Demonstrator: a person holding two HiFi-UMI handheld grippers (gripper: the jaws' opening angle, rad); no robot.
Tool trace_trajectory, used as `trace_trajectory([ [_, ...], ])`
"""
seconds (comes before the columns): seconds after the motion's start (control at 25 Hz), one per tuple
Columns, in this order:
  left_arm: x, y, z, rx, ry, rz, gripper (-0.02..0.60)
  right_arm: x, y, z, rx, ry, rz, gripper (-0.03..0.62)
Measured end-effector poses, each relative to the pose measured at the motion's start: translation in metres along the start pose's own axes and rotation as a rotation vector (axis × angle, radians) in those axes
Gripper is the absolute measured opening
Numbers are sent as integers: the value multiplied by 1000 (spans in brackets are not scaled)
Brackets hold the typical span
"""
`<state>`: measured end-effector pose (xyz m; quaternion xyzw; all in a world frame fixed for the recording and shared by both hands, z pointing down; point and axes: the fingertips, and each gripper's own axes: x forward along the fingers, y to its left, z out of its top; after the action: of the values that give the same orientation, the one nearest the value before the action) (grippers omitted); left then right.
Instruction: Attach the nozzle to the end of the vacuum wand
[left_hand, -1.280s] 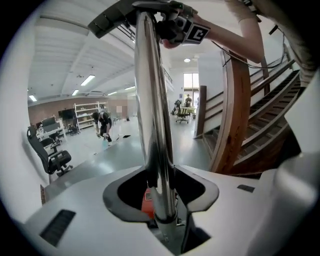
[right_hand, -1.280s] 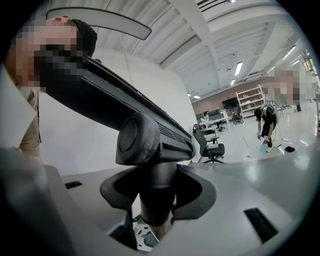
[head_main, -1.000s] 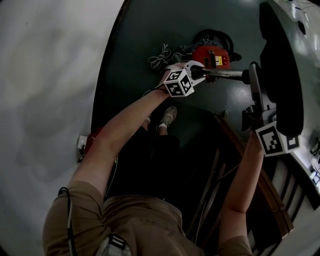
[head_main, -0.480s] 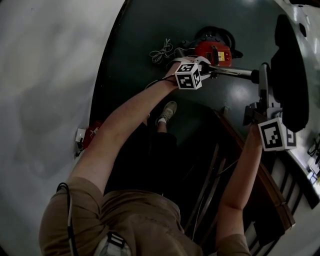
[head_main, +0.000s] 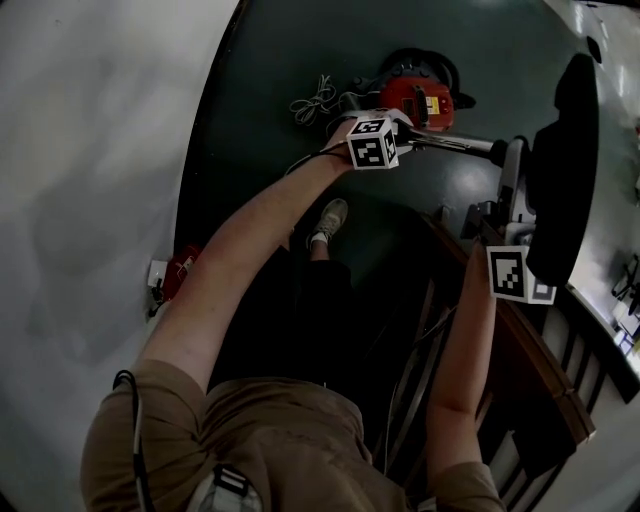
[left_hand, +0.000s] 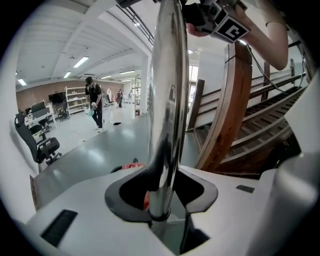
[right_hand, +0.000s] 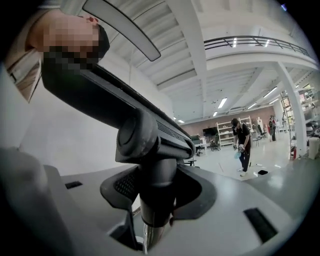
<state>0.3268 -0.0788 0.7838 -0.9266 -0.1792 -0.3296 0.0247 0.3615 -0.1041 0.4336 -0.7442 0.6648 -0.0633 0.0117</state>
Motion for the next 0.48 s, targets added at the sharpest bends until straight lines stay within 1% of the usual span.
trace_trajectory([
  [0.08,2,1,-1,37,12,5,152,2,0,-3,14,21,8,176],
  [0.16,2,-6,-5,81,28,6,152,5,4,-10,40,91,25,176],
  [0.24,0,-16,-10,105,40,5,152,4,6,-17,84,147,21,176],
  [0.28,-2,-18,-11,100,40,6,152,2,5,-19,110,142,10,176],
  [0.36,-4,-16,-10,66,30,4,152,-2,-1,-17,132,80,-18,176],
  [0.48,3,-3,-3,34,26,-2,152,-5,-8,-7,92,-25,-39,175],
])
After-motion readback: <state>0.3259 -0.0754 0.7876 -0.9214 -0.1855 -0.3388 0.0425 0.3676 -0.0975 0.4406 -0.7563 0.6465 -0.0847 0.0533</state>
